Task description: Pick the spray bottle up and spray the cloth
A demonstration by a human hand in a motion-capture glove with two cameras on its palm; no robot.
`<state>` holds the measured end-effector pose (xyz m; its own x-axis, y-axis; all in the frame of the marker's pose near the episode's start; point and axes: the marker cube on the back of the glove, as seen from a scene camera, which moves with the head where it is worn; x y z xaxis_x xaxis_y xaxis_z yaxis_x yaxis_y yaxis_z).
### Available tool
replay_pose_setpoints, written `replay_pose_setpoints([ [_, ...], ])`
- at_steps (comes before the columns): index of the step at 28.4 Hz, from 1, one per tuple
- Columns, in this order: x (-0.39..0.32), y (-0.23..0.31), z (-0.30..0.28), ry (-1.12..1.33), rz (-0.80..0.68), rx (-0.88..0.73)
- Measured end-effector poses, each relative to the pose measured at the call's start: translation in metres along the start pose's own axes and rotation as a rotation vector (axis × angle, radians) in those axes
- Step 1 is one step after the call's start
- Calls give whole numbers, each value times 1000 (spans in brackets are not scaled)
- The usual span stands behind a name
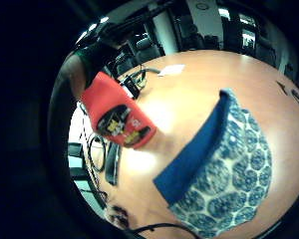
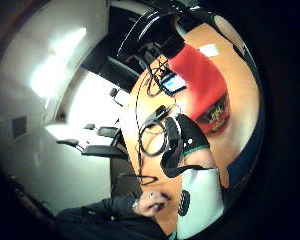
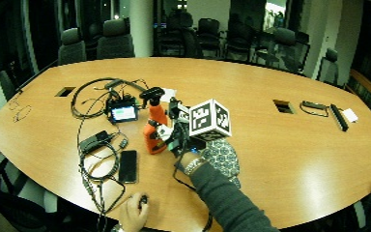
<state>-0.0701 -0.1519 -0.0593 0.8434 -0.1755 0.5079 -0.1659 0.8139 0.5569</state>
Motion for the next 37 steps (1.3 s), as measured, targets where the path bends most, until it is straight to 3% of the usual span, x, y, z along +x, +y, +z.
replay_pose_setpoints([
  [7, -4, 30, -23, 149, -122, -178],
  [17, 9, 77, -48, 419, -86, -431],
  [29, 11, 127, -72, 587, -46, -576],
  [37, 9, 140, -74, 590, -41, -579],
])
